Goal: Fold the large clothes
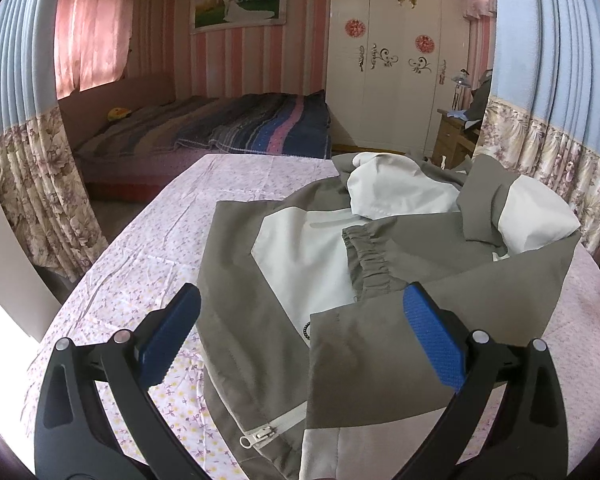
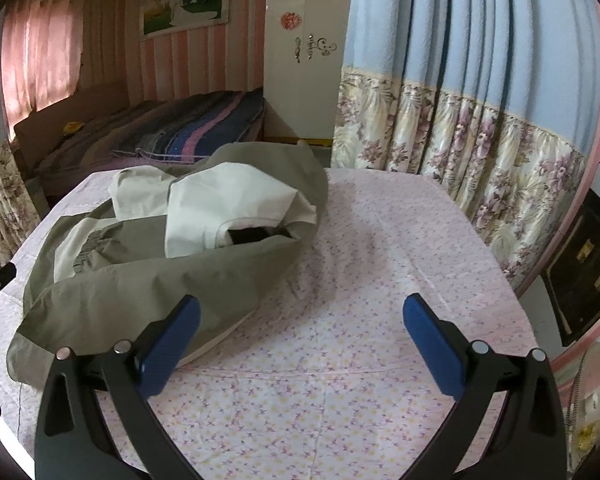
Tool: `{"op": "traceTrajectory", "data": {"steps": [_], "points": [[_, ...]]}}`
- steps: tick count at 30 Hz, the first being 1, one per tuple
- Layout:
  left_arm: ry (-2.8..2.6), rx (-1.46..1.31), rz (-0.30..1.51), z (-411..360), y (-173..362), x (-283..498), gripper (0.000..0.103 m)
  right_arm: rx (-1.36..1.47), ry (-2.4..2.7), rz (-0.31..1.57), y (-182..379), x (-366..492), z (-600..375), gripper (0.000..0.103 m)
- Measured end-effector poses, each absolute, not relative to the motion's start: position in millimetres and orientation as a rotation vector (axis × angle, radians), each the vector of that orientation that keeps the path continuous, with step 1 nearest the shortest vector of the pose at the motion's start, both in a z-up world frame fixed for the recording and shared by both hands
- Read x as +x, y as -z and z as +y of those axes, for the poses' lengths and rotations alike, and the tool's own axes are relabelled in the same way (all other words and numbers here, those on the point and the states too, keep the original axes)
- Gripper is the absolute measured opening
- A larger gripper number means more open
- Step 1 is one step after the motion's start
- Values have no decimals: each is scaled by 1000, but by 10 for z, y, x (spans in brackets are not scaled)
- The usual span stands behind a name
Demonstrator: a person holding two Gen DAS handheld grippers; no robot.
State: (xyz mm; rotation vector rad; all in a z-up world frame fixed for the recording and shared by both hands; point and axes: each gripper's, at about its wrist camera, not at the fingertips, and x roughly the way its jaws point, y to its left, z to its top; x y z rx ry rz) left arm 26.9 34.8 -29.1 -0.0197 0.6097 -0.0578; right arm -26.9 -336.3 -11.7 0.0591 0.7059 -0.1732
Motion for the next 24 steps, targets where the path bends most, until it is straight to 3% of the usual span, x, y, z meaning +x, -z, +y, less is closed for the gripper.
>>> {"op": "traceTrajectory", "data": {"steps": [24], "points": [[30, -18, 624, 571, 490, 471, 100, 137, 123, 762, 403, 45, -3279, 101]]}}
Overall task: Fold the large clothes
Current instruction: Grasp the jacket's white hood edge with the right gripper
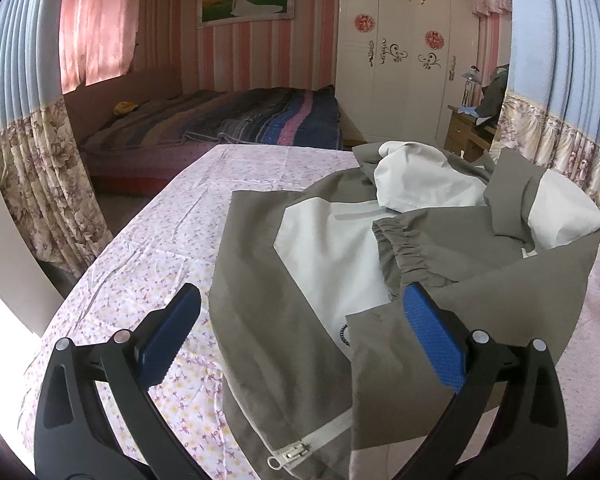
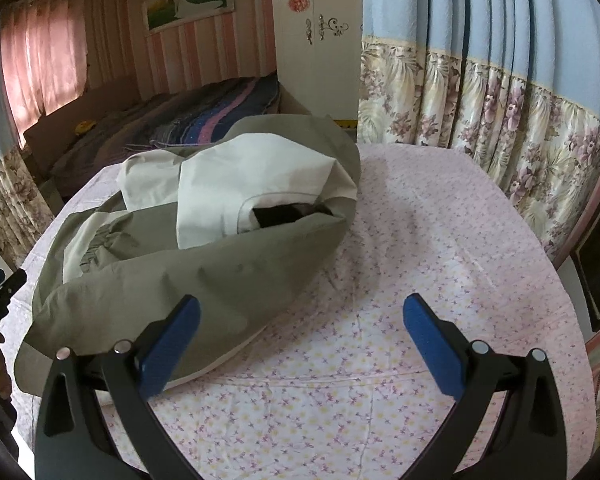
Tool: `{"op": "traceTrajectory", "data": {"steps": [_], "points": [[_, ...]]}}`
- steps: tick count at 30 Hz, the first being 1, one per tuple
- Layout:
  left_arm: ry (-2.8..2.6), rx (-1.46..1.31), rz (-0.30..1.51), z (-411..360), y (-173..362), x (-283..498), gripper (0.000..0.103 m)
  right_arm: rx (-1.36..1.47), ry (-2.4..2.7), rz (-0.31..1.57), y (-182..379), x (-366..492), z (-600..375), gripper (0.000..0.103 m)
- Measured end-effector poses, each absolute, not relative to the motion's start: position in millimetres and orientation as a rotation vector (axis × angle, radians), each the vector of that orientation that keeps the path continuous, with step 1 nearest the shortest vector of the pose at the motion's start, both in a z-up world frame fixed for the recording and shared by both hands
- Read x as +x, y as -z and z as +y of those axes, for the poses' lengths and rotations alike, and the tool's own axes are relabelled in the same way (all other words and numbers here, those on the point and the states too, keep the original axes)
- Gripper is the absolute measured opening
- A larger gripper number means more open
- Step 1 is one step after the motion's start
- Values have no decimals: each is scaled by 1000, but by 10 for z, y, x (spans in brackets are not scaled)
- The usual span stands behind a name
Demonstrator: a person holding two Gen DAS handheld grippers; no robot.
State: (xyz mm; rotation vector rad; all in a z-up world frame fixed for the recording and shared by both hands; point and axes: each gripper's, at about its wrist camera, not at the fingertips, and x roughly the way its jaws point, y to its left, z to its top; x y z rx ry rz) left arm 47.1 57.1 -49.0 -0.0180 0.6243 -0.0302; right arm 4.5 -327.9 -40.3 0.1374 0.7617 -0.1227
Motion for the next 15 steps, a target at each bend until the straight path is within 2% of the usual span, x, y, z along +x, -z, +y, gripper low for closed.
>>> {"op": "traceTrajectory", "data": {"steps": [15], "points": [[4, 5, 599, 873, 509, 593, 100, 78, 64, 754, 541, 303, -2787, 101]]}}
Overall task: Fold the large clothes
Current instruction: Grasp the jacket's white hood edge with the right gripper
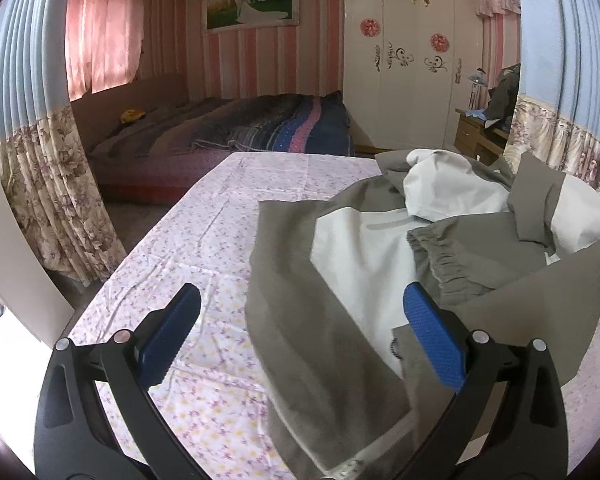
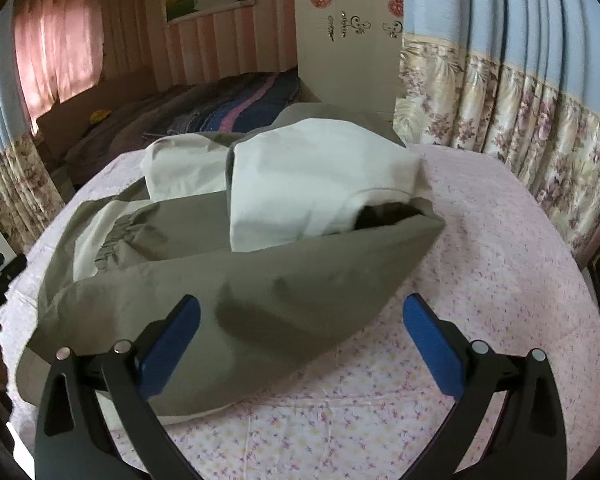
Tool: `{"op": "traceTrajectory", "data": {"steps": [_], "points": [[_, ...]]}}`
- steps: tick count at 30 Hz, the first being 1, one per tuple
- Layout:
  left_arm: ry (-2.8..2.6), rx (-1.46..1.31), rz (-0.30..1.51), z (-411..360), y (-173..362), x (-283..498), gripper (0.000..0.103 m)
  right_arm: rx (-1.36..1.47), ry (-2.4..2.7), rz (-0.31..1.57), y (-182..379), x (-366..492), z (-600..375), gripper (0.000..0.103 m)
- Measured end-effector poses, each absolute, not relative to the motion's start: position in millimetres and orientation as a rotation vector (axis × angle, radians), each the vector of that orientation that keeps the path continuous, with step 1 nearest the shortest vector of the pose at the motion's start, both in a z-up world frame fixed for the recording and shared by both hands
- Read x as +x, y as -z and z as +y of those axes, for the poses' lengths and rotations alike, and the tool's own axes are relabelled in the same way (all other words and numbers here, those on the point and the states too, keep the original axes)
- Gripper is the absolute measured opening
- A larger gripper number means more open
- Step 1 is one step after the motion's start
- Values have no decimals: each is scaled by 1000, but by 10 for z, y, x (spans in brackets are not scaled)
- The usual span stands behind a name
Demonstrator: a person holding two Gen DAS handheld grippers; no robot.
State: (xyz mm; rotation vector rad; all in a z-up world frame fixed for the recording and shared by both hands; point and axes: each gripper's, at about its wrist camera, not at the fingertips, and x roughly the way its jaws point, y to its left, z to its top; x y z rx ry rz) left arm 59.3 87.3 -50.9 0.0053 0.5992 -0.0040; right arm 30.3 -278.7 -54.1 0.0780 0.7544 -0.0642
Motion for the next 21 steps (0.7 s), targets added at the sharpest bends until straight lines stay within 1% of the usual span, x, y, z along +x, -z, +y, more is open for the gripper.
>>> {"op": "traceTrajectory", "data": {"steps": [4, 10, 13, 14, 15, 16, 17, 18, 19, 21], "points": [[-11, -1, 601, 1013, 536, 636, 100, 94, 71, 762, 574, 424, -2757, 101], [-18, -25, 604, 1117, 575, 698, 100, 116, 96, 856, 917, 683, -2709, 101], [-18, -30, 606, 1137, 589, 703, 100, 107, 87, 833, 968, 689, -2694, 101], [-19, -31, 607, 1149, 595, 697, 100, 106, 81, 827, 976, 691, -2693, 99], [-20, -32, 608, 1157, 600, 696, 100, 102, 76, 825, 982, 693, -2693, 90], [-21, -32, 609, 1163, 607, 695, 100, 108, 71, 824, 983, 692, -2709, 83], [-24, -31, 612, 1167, 615, 693, 100, 113, 62, 824, 975, 693, -2712, 68], [-25, -33, 614, 1163, 617, 692, 100, 114, 51, 822, 970, 696, -2715, 58], [-23, -37, 617, 1164, 622, 693, 100, 105, 40, 828, 974, 699, -2703, 52], [-24, -39, 620, 1157, 622, 686, 100, 91, 10, 829, 972, 692, -2674, 31]]}}
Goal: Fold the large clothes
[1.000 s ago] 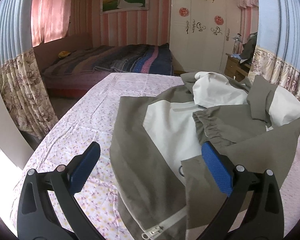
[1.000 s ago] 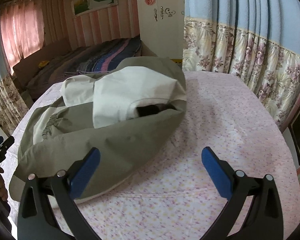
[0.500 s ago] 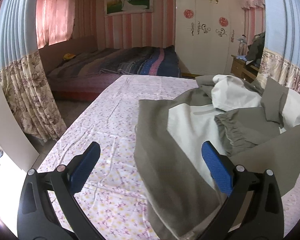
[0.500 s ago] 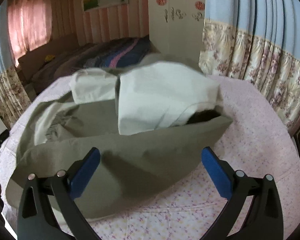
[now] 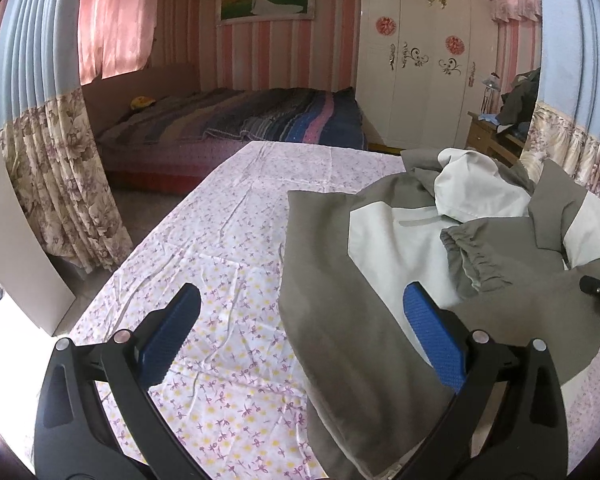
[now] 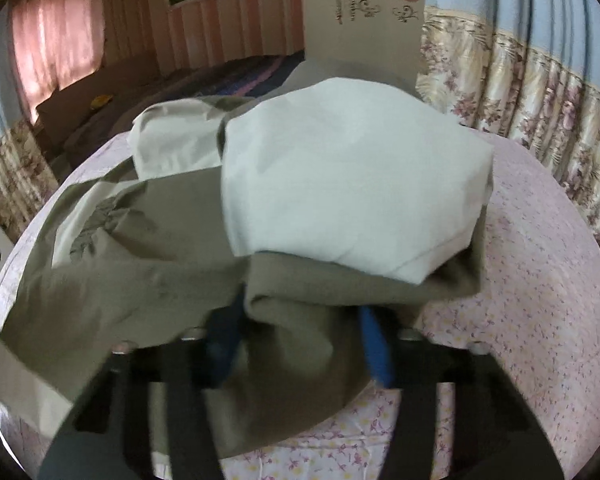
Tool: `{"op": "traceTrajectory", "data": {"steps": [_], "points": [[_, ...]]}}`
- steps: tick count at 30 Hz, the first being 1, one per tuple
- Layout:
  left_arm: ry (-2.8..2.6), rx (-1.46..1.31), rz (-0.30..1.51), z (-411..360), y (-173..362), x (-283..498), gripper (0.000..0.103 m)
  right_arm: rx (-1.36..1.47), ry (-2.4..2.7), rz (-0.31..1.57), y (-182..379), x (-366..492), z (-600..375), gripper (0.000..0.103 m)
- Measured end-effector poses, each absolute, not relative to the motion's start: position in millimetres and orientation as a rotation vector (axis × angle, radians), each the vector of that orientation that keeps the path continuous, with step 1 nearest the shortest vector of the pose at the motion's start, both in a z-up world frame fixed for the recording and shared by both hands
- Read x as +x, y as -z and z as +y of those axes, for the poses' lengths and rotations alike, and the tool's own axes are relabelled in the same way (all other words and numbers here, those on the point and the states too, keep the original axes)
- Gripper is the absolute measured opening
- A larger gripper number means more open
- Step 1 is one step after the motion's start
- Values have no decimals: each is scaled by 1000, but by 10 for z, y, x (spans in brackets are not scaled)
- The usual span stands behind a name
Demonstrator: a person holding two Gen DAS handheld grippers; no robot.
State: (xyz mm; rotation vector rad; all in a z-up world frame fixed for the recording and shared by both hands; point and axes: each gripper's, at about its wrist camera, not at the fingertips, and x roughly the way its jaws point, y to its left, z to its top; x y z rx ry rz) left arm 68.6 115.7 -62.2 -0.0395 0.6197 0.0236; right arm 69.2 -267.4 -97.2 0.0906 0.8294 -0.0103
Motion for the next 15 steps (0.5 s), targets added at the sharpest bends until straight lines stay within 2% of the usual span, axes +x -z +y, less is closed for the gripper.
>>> {"op": "traceTrajectory", "data": {"steps": [3, 6, 11, 15], "points": [[-18, -38, 615, 1135, 612, 671, 100, 79, -5, 813, 936, 627, -2687, 18], [-16, -31, 611, 1085, 578, 631, 100, 76, -6, 770, 845, 503, -2776, 11], [-23, -14, 602, 1019, 478, 540, 100, 102, 69, 681, 643, 250, -3128, 6], [-28, -2, 590, 969, 383, 470, 100, 128, 206, 651, 554, 126, -3785, 5]]}}
